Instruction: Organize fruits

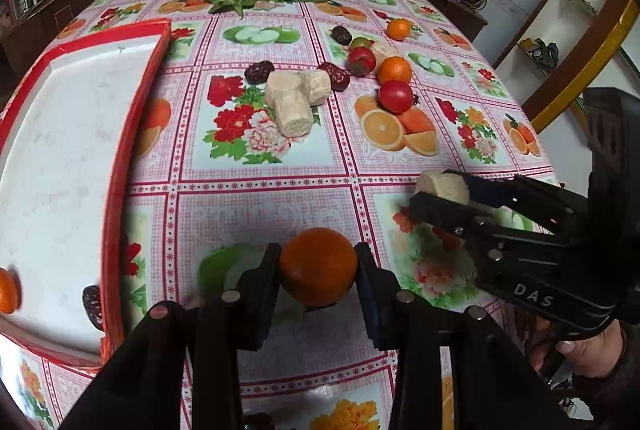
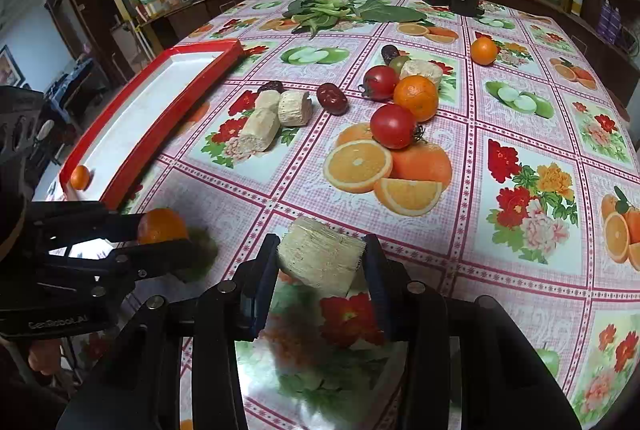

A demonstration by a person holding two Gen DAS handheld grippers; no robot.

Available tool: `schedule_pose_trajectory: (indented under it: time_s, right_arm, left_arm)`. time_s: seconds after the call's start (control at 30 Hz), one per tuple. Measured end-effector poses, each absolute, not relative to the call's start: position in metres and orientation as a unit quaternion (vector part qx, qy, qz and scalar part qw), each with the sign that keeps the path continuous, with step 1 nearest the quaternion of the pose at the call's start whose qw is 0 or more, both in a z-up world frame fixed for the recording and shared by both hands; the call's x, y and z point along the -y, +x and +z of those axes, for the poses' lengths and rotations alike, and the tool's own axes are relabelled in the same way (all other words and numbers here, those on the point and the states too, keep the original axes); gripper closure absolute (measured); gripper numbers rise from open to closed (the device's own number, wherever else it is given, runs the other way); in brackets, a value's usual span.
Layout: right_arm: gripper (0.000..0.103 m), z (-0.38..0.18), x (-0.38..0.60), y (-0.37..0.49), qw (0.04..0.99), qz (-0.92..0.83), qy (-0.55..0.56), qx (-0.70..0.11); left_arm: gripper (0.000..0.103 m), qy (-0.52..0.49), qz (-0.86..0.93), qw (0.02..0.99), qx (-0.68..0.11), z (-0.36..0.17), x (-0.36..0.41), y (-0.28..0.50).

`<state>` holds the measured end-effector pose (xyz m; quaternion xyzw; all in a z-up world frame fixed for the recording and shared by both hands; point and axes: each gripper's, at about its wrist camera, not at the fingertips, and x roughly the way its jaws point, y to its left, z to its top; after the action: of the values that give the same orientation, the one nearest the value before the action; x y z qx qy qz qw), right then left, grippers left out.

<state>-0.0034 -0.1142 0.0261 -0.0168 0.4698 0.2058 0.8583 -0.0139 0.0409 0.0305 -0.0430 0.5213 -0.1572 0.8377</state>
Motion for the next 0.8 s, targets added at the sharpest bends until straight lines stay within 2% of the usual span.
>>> schedule_pose_trajectory:
  time_s: [0.5,0.8]
  right_arm:
    - [0.062,0.039,0.078,0.001,0.857,0.224,-0.021,-0.464]
    - [0.062,0.059,0.026,0.007,0.854,0.267,-0.043,-0.445]
  left_arm:
    - [0.064,-0.066,-0.147,0.849,-0.504,0.048,-0.074,-0.017]
    - [0.064,-0.096,-0.11,0.859,-0.491,0.058,-0.119,-0.016]
